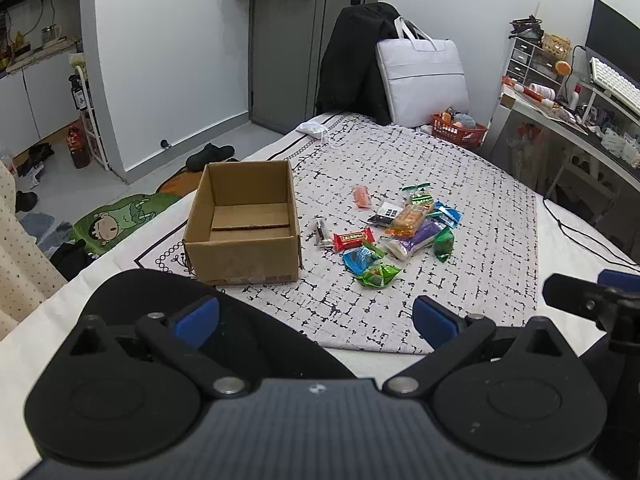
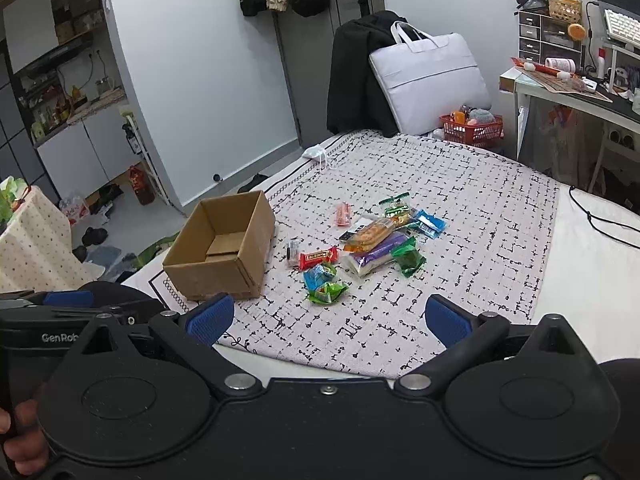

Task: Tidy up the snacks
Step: 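Move both tools toward the snack pile beside the cardboard box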

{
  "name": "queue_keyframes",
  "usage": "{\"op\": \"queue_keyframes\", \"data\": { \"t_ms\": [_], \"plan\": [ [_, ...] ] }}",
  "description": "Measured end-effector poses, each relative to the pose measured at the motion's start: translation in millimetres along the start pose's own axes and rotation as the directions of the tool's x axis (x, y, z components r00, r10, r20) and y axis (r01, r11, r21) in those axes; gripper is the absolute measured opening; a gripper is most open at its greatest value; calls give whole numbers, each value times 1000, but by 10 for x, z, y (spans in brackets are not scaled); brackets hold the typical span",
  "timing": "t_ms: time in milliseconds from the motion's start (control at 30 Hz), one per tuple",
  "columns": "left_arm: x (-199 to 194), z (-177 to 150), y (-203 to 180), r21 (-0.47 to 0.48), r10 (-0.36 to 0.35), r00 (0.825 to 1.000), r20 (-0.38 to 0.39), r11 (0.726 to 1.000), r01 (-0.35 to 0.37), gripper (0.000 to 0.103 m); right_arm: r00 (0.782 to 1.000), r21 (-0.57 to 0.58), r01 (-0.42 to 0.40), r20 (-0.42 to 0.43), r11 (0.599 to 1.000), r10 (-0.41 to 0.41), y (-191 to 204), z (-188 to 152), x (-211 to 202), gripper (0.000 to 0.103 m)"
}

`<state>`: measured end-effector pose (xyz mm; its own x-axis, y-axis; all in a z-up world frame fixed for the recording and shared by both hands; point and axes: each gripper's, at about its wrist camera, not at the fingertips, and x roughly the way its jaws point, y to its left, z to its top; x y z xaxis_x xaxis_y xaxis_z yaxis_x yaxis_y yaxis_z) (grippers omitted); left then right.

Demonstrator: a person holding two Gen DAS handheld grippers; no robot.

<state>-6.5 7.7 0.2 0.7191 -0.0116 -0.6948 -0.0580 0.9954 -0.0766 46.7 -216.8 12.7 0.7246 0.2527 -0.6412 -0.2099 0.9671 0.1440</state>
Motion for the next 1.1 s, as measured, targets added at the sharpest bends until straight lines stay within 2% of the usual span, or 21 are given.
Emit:
{"op": "queue_keyframes", "data": {
  "t_ms": [300, 400, 500, 633, 1100],
  "plan": [
    [78, 82, 127, 20, -51, 999, -13, 998, 51, 103, 999, 30, 32, -24, 999, -31, 152, 15, 250, 103],
    [199, 95, 155, 32, -49, 998, -39, 998, 50, 103, 998, 11, 67, -16, 998, -66, 247, 52, 323, 103],
    [329, 110, 185, 25, -45, 997, -66, 999, 47, 103, 998, 28, 58, -14, 998, -57, 264, 50, 347, 103],
    [418, 126, 182, 24, -33, 997, -64, 999, 35, 103, 997, 28, 80, -15, 996, -79, 223, 74, 380, 103],
    [490, 184, 117, 28, -40, 995, -86, 999, 42, 103, 996, 20, 72, -49, 997, -71, 202, 123, 430, 103]
  ]
}}
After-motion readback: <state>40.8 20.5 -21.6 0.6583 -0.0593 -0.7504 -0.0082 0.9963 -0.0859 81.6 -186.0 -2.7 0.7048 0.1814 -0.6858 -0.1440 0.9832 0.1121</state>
